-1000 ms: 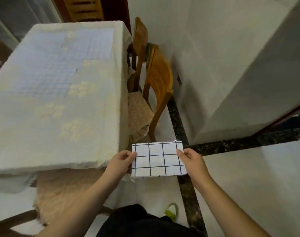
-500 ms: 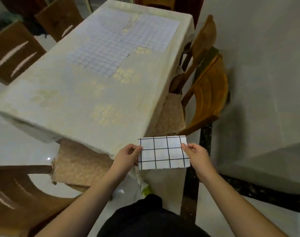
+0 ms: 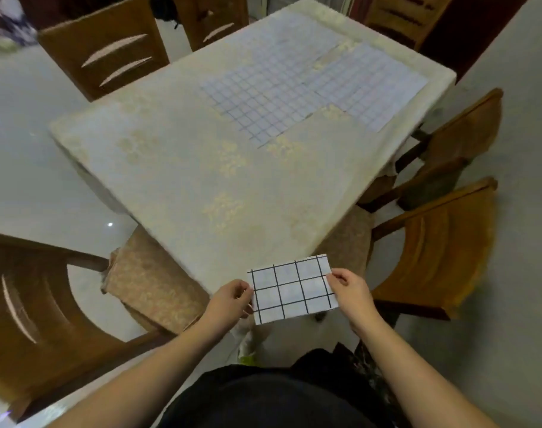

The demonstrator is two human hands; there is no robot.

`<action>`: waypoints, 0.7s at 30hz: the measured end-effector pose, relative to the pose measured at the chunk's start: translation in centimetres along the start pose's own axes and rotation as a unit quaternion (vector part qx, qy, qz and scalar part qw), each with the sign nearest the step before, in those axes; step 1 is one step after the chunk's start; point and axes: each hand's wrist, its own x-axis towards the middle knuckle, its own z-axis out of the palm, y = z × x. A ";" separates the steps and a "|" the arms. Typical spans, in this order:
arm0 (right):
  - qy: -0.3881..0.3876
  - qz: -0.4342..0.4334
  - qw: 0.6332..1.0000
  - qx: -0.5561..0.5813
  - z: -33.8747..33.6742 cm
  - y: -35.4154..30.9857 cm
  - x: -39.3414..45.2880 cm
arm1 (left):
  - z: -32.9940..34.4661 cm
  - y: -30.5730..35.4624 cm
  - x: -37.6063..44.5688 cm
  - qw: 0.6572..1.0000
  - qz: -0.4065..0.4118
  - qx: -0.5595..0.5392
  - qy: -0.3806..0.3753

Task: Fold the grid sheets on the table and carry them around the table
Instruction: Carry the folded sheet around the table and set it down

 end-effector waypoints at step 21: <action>-0.179 -0.174 0.921 -0.298 3.4 -5.4 13.6 | 5.1 -1.1 2.4 0.956 -0.128 -0.029 0.264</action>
